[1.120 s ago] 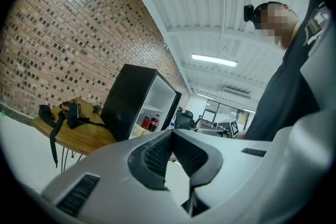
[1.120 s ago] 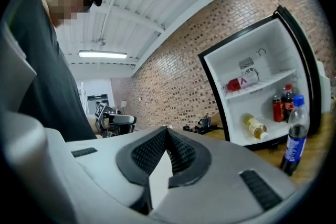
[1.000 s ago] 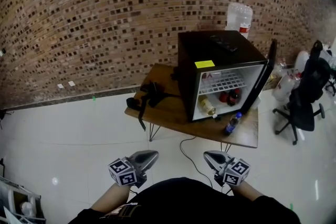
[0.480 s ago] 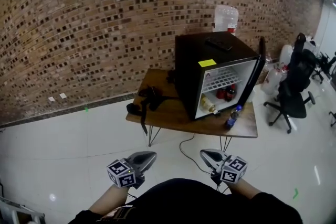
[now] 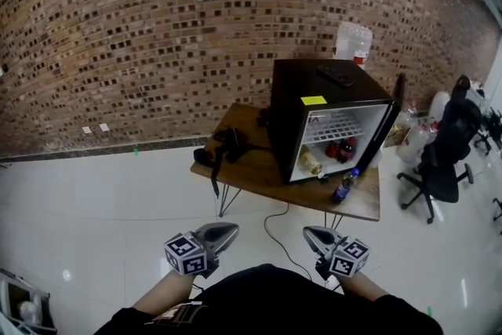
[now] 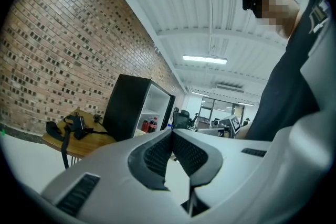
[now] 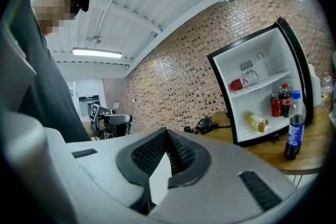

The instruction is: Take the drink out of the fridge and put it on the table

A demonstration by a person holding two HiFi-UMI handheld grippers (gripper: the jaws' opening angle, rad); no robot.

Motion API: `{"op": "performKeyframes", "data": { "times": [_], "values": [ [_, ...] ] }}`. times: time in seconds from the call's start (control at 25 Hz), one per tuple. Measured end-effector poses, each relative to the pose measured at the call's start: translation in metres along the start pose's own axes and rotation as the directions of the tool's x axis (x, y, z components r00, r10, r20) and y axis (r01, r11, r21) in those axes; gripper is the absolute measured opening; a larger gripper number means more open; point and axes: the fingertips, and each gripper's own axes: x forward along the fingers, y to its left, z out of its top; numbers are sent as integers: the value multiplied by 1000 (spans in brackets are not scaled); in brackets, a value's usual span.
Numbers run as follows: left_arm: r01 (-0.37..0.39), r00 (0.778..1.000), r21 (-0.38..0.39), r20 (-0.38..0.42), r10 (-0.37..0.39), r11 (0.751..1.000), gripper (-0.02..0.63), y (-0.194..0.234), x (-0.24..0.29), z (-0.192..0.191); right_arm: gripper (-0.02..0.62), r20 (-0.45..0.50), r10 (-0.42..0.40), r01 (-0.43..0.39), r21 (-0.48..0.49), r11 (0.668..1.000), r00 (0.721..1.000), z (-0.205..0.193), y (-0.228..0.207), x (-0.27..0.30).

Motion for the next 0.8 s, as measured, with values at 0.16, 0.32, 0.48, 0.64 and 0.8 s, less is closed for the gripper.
{"op": "performKeyframes", "data": {
  "times": [0.16,0.32,0.48,0.64,0.8],
  "values": [
    [-11,1000,-3,5,11,1000,2,2,-3,3,-6,10,4,-4,-7,1000,1000,3,2,1],
    [-22,1000,-16,4,22,1000,2,4,-5,1,-6,4,3,-3,-9,1000,1000,3,3,-1],
    [-12,1000,-12,-2,12,1000,2,1,-7,1,-6,17,0,0,-11,1000,1000,7,7,-3],
    [-10,1000,-11,-7,10,1000,2,2,-6,1,-6,21,-6,6,-11,1000,1000,7,6,-3],
    [-11,1000,-14,-4,11,1000,2,6,-5,2,-6,17,-3,3,-21,1000,1000,7,2,-1]
  ]
}}
